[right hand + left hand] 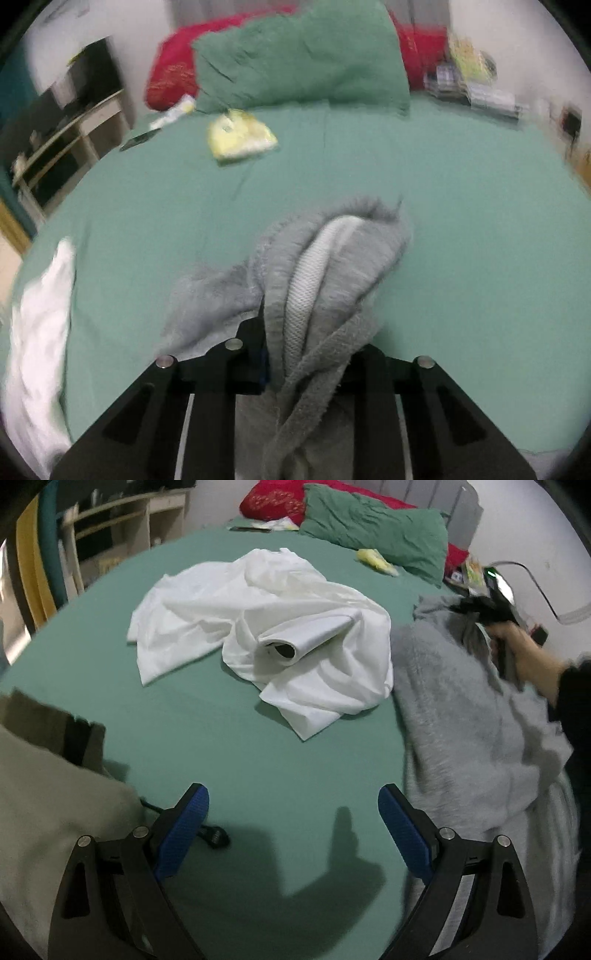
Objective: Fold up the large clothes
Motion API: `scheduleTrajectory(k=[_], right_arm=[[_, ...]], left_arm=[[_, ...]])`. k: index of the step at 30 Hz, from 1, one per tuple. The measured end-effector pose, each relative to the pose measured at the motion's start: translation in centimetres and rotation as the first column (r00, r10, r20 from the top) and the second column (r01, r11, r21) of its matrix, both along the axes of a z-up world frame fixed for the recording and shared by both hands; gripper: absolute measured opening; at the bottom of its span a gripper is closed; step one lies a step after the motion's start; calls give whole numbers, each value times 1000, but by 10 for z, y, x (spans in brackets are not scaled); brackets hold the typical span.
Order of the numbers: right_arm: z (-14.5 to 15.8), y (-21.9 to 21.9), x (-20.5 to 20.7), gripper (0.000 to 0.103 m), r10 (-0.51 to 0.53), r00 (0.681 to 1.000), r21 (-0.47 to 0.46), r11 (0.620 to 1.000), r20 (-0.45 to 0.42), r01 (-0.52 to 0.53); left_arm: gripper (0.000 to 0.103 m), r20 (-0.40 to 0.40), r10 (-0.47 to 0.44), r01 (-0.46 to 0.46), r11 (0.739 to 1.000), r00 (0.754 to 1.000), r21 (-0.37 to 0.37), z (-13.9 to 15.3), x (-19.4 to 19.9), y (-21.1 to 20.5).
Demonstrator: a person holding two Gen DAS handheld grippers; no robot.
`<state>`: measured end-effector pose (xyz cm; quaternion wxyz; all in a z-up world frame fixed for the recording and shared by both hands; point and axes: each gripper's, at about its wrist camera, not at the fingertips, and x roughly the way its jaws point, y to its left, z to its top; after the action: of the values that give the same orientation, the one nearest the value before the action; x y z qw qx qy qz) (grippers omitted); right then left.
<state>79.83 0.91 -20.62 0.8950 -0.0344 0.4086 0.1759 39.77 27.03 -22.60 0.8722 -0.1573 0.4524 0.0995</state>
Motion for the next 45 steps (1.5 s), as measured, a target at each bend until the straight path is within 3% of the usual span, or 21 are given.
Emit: scheduleTrajectory(k=[2,4,5,8,11,13,15,18,22,26,28,29,32,33,34,37,39,40,41,43,45], right_arm=[[29,0,-49,21,108,980,-130,988,164,-87],[43,-2,-100,21,237,943,-245,953,235,-178],[46,-7,-130,22,291,922,-301,930,255,-210],[34,-22,-207,27,414,887,-391,865,202,-315],[16,-51,-261,41,399,912,-372,863,89,-341],[14,-76,-288,76,359,932,-312,893,55,-325],[21,-103,-311,84,317,948,-229,926,44,-299],[44,-126,-333,84,300,951,-180,942,72,-284],[89,-136,-336,89,284,927,-219,948,246,-232],[97,-128,-283,91,259,937,-232,951,232,-206],[83,-129,-236,91,248,966,-109,965,77,-239],[68,-129,-211,91,233,971,-40,971,-53,-235],[26,-134,-177,86,148,951,79,988,-272,-131],[20,-131,-177,43,168,941,119,983,-294,-138],[19,-123,-184,14,196,942,91,980,-274,-177],[31,-96,-212,14,263,943,-21,962,-204,-273],[52,-77,-231,14,260,963,-244,932,-68,-269],[69,-65,-247,14,282,957,-399,887,69,-232],[83,-56,-259,14,305,935,-503,846,180,-178],[102,-34,-289,14,391,844,-664,746,368,-55],[91,-16,-318,15,530,753,-772,634,390,-47]], left_arm=[[95,5,12,-11,1000,1000,-23,4,-2,1],[95,21,9,-8,1000,1000,-27,8,-4,-3],[95,27,3,-3,1000,1000,-26,11,-4,-6],[95,35,-9,10,999,999,-35,17,-3,-11],[95,33,-21,23,998,999,-61,21,-6,-18],[95,35,-36,39,996,999,-77,25,-8,-20],[95,46,-59,62,996,997,-71,33,-11,-24],[95,72,-65,68,997,995,-47,43,-19,-25],[95,54,-69,72,995,996,-65,39,-19,-21],[95,33,-78,81,993,996,-89,31,-16,-17],[95,27,-77,79,993,997,-90,29,-15,-16],[95,25,-77,79,992,997,-96,28,-14,-16],[95,28,-83,86,990,996,-114,27,-12,-15],[95,23,-86,88,990,996,-111,26,-10,-16],[95,20,-87,88,990,996,-110,25,-9,-16],[95,18,-81,83,989,997,-123,23,-6,-14],[95,22,-84,86,989,996,-122,24,-6,-17],[95,22,-86,88,989,996,-118,24,-8,-18],[95,25,-88,90,989,996,-117,25,-10,-19],[95,35,-91,95,988,995,-119,28,-14,-21],[95,44,-100,105,987,994,-123,31,-19,-23]])
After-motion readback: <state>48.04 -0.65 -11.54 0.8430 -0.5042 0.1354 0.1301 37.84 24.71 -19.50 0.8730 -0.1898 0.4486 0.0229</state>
